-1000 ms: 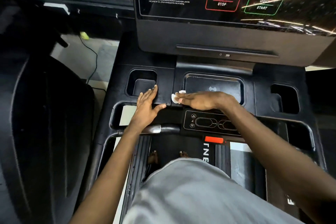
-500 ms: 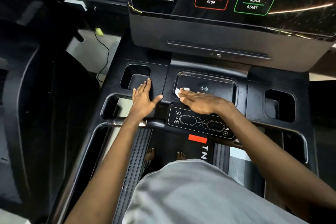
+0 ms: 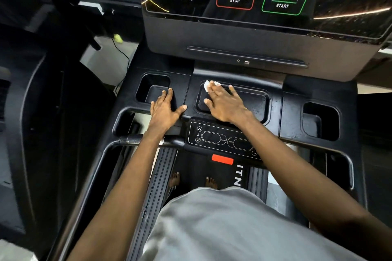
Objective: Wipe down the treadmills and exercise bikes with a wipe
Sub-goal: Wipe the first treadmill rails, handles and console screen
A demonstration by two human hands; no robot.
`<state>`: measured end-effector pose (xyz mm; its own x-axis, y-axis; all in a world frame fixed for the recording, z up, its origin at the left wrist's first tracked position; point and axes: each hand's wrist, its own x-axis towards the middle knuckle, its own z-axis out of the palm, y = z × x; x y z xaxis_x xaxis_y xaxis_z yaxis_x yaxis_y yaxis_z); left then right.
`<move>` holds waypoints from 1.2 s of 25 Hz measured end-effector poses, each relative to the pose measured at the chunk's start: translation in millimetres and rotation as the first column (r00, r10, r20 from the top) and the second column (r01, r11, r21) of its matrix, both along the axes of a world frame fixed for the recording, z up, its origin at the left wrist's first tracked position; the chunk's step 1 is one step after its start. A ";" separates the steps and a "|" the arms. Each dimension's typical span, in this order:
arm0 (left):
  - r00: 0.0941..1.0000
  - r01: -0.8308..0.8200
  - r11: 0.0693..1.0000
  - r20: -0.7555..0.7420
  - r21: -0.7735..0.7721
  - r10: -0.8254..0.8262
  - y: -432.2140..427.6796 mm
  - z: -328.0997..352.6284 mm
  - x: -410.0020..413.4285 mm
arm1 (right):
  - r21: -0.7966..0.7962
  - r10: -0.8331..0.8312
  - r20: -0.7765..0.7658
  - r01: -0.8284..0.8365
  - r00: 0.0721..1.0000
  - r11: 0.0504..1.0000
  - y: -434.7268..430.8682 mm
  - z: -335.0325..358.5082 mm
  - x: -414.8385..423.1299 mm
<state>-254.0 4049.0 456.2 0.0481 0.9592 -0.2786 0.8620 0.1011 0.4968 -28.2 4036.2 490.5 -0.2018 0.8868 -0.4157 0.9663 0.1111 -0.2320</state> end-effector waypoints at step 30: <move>0.951 0.189 0.974 0.223 0.125 -0.214 1.1 -1.7 6.5 | -0.327 0.021 -0.208 -0.090 0.978 0.941 -36.2 35.4 46.0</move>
<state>-247.4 4050.1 454.5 0.2953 0.9453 -0.1383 0.7178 -0.1240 0.6851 17.9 4000.0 525.9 -0.3558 0.6892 -0.6312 0.8910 0.0464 -0.4516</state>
